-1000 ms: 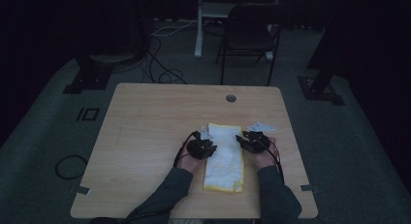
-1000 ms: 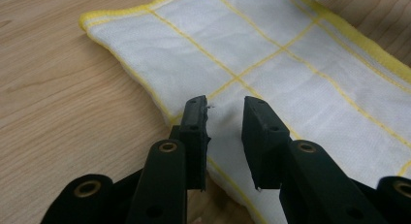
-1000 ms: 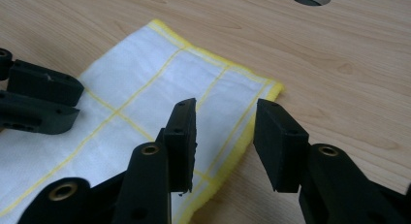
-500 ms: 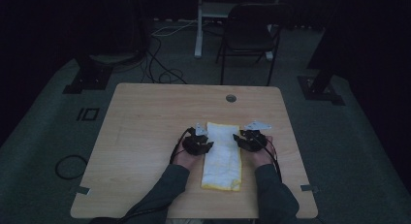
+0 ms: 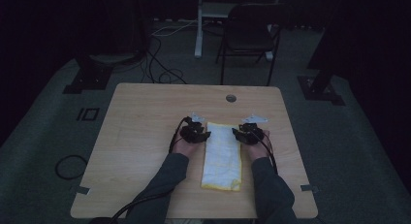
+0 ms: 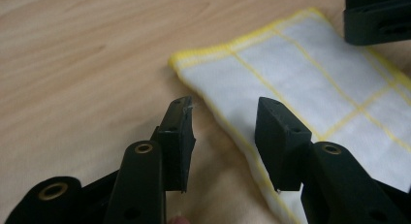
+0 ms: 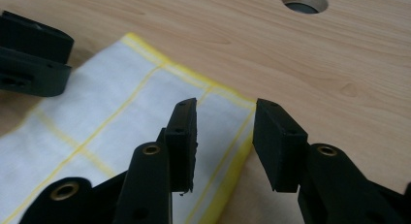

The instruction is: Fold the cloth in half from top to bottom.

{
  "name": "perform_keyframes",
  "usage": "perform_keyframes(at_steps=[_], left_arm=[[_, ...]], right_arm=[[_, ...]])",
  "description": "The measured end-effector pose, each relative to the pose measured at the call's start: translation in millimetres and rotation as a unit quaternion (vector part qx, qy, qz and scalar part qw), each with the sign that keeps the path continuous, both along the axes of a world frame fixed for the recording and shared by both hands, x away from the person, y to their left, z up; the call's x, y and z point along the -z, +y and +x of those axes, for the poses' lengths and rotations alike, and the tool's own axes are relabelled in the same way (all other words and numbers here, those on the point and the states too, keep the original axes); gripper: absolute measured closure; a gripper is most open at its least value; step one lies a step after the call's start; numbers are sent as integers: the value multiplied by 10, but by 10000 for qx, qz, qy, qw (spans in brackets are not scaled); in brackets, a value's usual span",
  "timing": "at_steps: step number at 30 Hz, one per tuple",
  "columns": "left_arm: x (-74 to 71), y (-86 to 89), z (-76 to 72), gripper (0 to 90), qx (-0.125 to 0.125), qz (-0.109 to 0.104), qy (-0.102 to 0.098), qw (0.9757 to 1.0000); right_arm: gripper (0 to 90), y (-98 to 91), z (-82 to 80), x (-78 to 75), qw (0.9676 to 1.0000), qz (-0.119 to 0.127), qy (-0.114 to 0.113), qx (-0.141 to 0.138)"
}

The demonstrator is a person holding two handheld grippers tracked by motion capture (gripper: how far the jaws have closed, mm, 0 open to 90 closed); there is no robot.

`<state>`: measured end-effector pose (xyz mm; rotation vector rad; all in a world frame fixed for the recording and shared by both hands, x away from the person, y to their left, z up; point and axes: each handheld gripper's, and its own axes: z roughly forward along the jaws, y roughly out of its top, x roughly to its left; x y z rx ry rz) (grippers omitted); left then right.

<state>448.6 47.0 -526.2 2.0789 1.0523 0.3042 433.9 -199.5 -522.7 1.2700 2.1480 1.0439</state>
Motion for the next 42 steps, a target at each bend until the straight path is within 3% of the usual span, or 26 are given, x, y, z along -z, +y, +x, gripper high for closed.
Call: perform_keyframes(at_steps=[5, 9, 12, 13, 16, 19, 22, 28, 33, 36, 42], left_arm=[[8, -39, 129, 580, -147, 15, 141, 9998], [37, -72, 190, 577, -195, -15, 278, 9994], [67, -69, 223, 577, -236, -30, 381, 9990], [79, -68, 232, 576, -256, -33, 410, 9988], [97, -55, 257, 564, -289, -99, 408, 9987], [104, -58, 280, 547, -292, -148, 391, 9987], [107, -71, 301, 544, -258, -184, 405, 9987], [122, -90, 312, 636, -98, -301, 463, 9984], [111, -97, 313, 812, 13, -243, 634, 9977], [115, -82, 317, 856, 10, -344, 702, 9969], [14, -67, 297, 866, 120, -361, 483, 9981]], right_arm=[[598, -12, 150, 33, 9998, 46, 104, 174], [556, 17, 239, 83, 9995, -84, 233, 219], [530, 1, 283, 134, 9988, 96, 390, 277], [520, 11, 287, 148, 9987, 57, 395, 316], [499, 49, 292, 180, 9985, -130, 453, 272], [499, 34, 302, 181, 9979, 2, 543, 339], [496, 40, 316, 165, 9975, -62, 621, 339], [685, 74, 300, 153, 9977, -38, 660, 138], [828, 65, 304, 159, 9971, 175, 746, 35], [856, 42, 302, 170, 9968, 306, 743, 52], [860, 9, 264, 130, 9970, 511, 574, 94]])
